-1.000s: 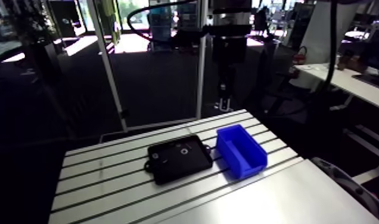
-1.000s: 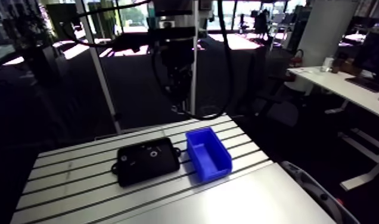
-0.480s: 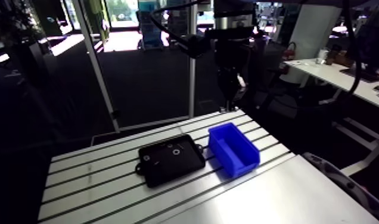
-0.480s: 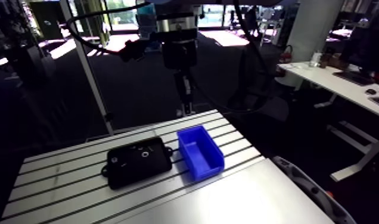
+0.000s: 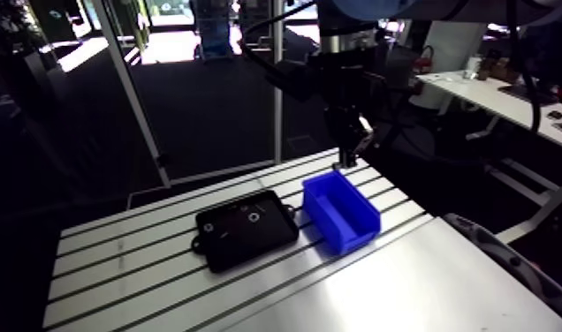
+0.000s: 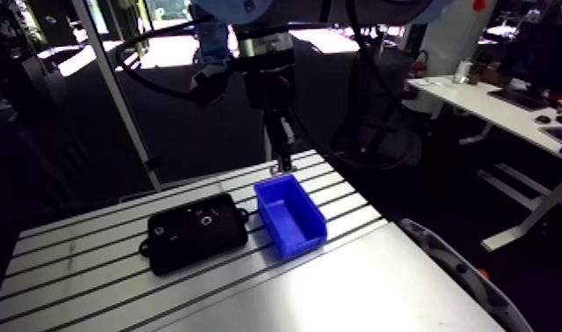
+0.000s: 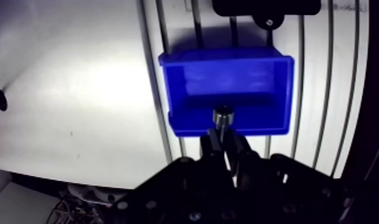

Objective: Pick up the M10 bolt from the tray and put it into the blue bin.

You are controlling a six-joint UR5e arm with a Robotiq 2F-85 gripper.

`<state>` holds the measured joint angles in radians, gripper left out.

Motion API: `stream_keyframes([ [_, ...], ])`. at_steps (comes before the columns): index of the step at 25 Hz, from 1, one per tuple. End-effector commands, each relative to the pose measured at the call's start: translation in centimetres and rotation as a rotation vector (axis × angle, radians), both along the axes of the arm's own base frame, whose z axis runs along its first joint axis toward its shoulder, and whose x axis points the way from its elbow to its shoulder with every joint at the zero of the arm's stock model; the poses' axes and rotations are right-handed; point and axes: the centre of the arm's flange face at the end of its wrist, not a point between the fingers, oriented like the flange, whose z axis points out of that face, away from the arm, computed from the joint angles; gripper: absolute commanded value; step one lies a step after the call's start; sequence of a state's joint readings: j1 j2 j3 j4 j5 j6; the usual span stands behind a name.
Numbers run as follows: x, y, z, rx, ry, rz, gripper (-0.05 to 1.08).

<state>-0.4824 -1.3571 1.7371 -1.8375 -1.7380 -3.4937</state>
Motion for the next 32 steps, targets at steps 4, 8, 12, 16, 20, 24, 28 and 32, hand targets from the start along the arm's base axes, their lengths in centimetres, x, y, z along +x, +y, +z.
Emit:
stream_keyframes([
  [4, -0.7, 1.1, -4.7, 0.010, -0.003, -0.009, 0.98],
  [8, -1.0, 1.4, -6.9, 0.007, -0.010, -0.010, 0.98],
  [12, -1.0, 1.3, -8.7, 0.003, -0.022, -0.019, 0.97],
  [16, -1.2, 1.4, -10.1, -0.001, -0.029, -0.022, 0.97],
  [20, -1.2, 1.4, -11.5, -0.007, -0.042, -0.023, 0.97],
  [24, -0.9, 1.3, -13.2, -0.015, -0.063, -0.032, 0.96],
  [28, -0.8, 1.3, -14.1, -0.016, -0.081, -0.035, 0.96],
  [32, -1.0, 1.5, -15.3, -0.001, -0.074, -0.035, 0.95],
])
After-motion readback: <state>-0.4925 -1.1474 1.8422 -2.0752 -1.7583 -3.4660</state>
